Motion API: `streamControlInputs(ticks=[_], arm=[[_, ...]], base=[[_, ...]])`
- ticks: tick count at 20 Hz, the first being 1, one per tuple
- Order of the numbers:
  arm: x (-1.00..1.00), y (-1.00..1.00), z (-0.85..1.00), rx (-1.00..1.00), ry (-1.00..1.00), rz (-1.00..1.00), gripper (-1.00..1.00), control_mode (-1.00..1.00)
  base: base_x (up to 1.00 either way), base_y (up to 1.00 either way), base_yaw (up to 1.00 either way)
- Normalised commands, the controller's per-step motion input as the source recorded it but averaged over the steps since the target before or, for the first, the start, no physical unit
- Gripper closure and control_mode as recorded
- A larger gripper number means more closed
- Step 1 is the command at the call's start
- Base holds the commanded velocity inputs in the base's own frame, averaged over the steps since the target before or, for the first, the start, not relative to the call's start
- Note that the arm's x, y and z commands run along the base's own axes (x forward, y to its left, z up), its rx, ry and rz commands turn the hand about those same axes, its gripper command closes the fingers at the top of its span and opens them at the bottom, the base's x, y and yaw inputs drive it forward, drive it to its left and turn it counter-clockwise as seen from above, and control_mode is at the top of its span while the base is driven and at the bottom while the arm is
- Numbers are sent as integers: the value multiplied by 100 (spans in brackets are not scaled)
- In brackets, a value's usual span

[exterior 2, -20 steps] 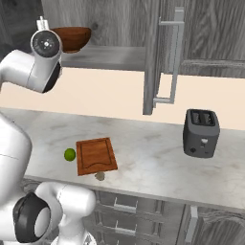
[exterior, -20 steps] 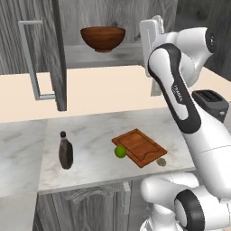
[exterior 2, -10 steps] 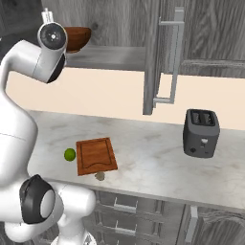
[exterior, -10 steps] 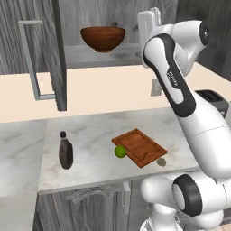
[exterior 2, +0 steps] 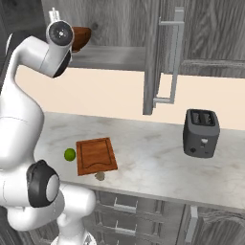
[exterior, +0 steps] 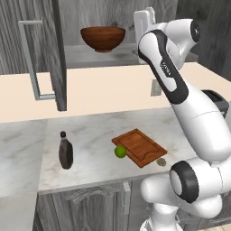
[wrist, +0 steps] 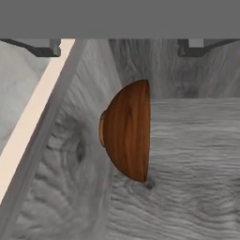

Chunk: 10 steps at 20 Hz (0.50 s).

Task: Open the cabinet. Place the bowl and condiment on the counter. Then place the lime and garlic on the cutting board.

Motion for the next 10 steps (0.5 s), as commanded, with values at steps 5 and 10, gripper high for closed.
streamControlInputs(ticks=[5,10], arm=[[43,0,-4,0,0,0,-100,-100],[29,0,0,0,0,0,-100,-100]], base=[[0,0,0],[0,0,0]])
